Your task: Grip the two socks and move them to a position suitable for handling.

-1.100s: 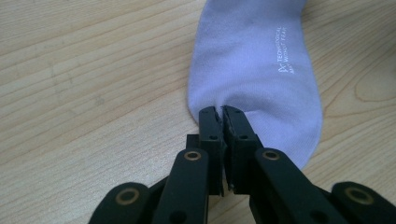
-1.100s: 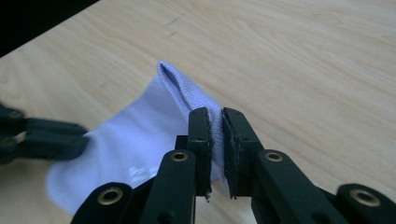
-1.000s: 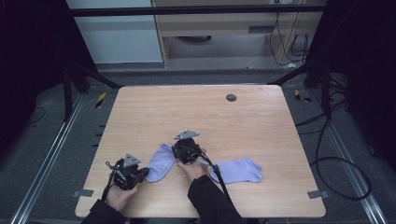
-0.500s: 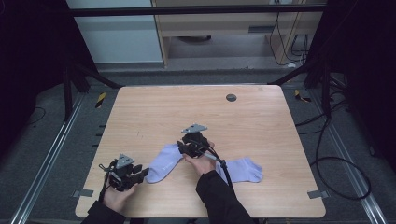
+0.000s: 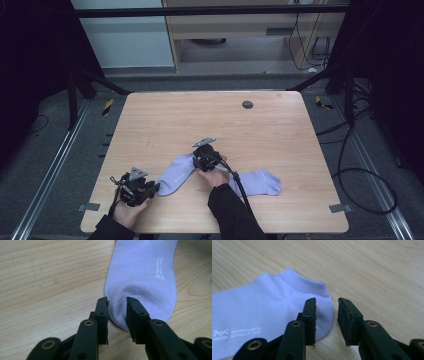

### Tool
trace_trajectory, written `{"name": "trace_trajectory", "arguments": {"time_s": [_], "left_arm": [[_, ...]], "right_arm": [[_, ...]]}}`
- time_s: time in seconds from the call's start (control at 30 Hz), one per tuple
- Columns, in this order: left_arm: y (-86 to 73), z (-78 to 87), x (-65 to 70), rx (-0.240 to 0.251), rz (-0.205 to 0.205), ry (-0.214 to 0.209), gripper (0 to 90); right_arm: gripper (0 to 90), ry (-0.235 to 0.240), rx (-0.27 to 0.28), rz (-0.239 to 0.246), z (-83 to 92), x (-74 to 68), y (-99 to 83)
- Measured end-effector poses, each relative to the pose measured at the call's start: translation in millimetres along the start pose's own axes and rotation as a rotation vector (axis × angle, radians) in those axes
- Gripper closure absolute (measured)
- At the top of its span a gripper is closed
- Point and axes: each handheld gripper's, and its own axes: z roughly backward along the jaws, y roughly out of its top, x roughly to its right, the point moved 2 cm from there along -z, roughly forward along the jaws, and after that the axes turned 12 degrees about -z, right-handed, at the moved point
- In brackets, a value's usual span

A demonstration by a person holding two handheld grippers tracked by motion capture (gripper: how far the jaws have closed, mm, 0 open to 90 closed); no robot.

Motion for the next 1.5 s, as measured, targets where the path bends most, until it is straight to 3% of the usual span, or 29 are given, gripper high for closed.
{"name": "trace_trajectory", "arguments": {"time_s": [0.23,0.4,0.57,0.7,1.0,1.13,1.27,1.5], "left_arm": [[1.8,-1.4,1.7,-0.008,-0.006,0.003,84.7],[5.1,0.6,-0.2,-0.002,-0.010,-0.002,86.7],[14.7,1.7,-13.3,0.028,-0.006,0.040,86.8],[20.9,-2.8,-24.4,0.023,0.000,0.069,86.7],[35.5,-20.3,-36.4,-0.024,-0.060,0.079,86.1],[35.2,-19.2,-36.9,-0.020,-0.068,0.104,77.5],[33.8,-12.0,-42.4,0.010,-0.029,0.119,65.9],[36.0,2.8,-48.5,0.085,0.048,0.111,56.8]], "right_arm": [[87.5,0.039,0.002,-0.042,-1.2,1.7,-6.0],[88.1,0.044,0.017,-0.043,3.8,-0.5,-6.6],[87.9,0.054,0.052,-0.030,17.8,-4.5,-12.0],[87.7,0.069,0.067,-0.059,26.7,-6.9,-21.6],[86.4,0.101,0.061,-0.089,35.2,-11.6,-43.1],[80.1,0.097,0.038,-0.092,34.8,-12.2,-50.1],[72.1,0.097,0.058,-0.093,38.5,-10.5,-52.1],[61.9,0.101,0.117,-0.114,58.1,3.4,-44.1]]}}
